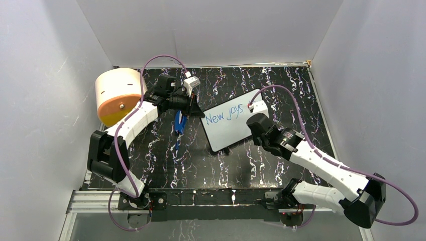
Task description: Write a sentence on the whiteboard
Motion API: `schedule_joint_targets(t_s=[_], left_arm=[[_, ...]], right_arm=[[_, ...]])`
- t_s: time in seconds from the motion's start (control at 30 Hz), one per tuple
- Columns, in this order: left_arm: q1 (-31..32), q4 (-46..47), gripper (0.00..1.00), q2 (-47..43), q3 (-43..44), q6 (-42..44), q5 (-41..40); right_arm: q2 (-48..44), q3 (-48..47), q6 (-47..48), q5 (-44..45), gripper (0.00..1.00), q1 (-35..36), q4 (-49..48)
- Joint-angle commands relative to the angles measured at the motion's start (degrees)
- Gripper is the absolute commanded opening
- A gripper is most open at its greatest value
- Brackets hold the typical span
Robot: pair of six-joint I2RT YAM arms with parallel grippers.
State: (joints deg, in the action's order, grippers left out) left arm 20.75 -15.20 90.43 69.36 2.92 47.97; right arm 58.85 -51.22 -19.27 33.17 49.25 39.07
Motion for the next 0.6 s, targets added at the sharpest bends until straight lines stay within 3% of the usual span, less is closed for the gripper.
schedule_joint_targets(t_s=[0.0, 0.27, 0.57], left_arm=[[-0.01, -0.10, 0.00, -1.75, -0.84, 1.91, -3.84], [-0.01, -0.07, 0.00, -2.02, -0.85, 1.83, -3.44], [-0.01, 0.01, 0.00, -2.11, -0.89, 1.74, -3.49]], right_arm=[[-1.51, -1.77, 1.12, -2.10, 0.00, -0.92, -2.61], [-0.34, -0.71, 2.32, -13.41, 0.00, -1.33, -8.92], [3.66, -1.79, 1.26, -17.84, 0.00, -0.08, -10.16]])
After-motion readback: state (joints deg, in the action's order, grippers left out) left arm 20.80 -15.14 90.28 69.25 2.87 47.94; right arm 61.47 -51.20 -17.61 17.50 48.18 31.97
